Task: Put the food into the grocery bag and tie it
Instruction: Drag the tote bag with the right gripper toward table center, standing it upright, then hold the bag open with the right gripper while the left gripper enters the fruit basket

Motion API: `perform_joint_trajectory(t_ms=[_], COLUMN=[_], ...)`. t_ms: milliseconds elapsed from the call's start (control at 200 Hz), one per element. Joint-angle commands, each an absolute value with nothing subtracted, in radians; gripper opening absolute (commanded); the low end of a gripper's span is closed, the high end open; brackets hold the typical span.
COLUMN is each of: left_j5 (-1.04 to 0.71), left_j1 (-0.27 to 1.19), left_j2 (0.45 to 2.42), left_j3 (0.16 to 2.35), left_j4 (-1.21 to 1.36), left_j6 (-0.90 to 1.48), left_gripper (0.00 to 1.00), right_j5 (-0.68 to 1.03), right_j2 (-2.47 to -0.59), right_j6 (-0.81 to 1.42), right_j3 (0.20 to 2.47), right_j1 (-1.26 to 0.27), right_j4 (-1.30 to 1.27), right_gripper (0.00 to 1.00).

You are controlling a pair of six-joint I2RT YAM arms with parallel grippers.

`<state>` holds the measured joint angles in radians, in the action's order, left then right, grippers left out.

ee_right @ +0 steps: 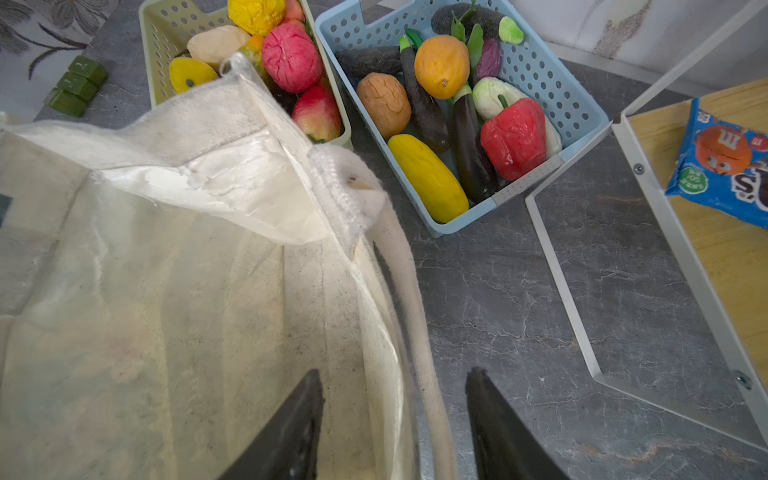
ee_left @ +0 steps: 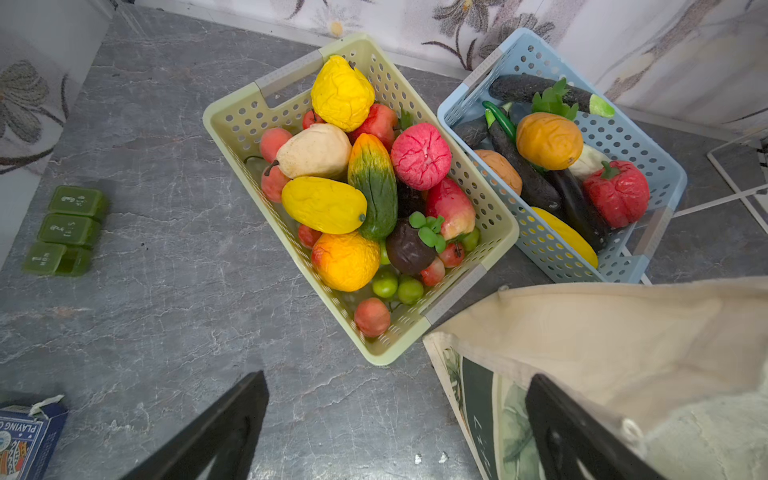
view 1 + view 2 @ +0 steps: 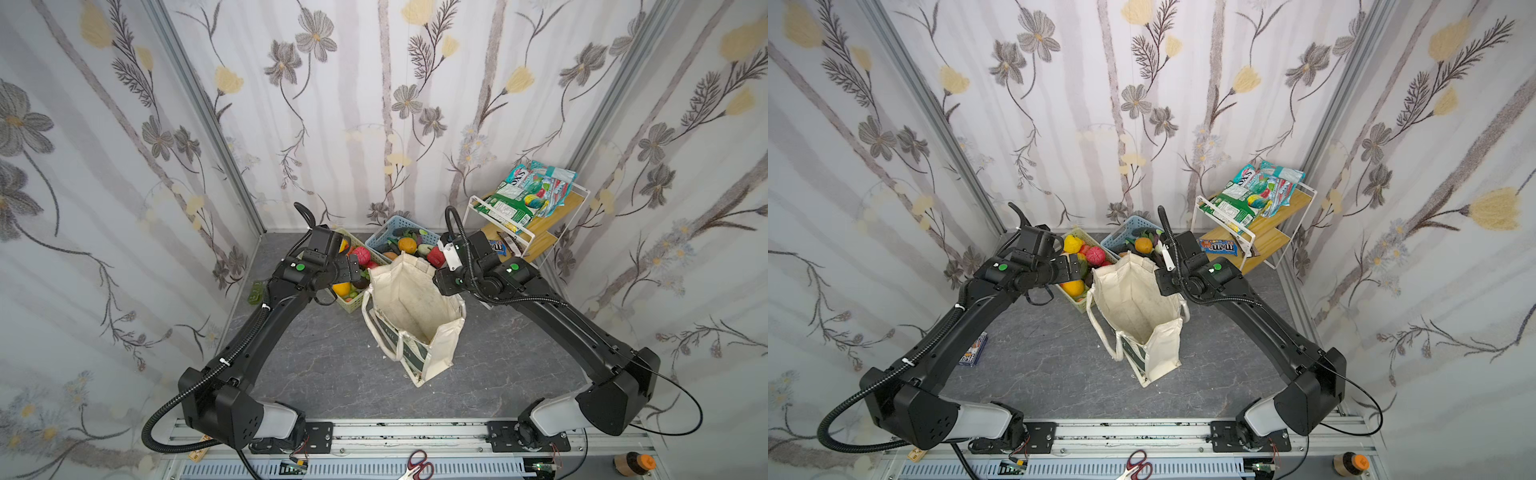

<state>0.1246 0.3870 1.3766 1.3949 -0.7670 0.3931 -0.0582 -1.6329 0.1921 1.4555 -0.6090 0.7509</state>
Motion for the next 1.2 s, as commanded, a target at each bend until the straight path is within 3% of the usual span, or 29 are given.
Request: perform_joint_trajectory(t_ms=[0, 45, 285, 649, 944, 1194], left_j5=[0.143, 0.141, 0.131, 0.177, 0.251, 0.181], left_j1=[0.389, 0.39, 0.406, 0.406, 0.375, 0.335], left_j2=[1.354, 1.347, 1.341, 1.483, 1.627, 1.725], left_j3=[1.404, 1.407, 1.434, 1.526, 1.598, 1.611], left_j4=[-0.819, -0.828, -0.873, -0.902, -0.923, -0.85], left_j6=[0.419, 0.419, 0.417, 0.441, 0.52, 0.513], left_gripper=[0.99, 0.99, 0.98, 0.98, 0.98, 0.97], right_j5=[-0.06, -0.061, -0.042, -0.014, 0.066, 0.078], right_j2=[-1.645, -1.648, -1.637, -1.519, -1.469, -1.388], right_j6=[0.197, 0.208, 0.26, 0.462, 0.529, 0.633], right_j3=[1.436, 1.428, 1.398, 1.334, 1.275, 1.254], right_j1=[-0.604, -0.599, -0.591, -0.584, -0.583, -0.582], right_j4=[0.679, 0.666, 0.639, 0.714, 0.744, 0.759], right_gripper=[0.46, 0.37, 0.14, 0.03, 0.07, 0.0])
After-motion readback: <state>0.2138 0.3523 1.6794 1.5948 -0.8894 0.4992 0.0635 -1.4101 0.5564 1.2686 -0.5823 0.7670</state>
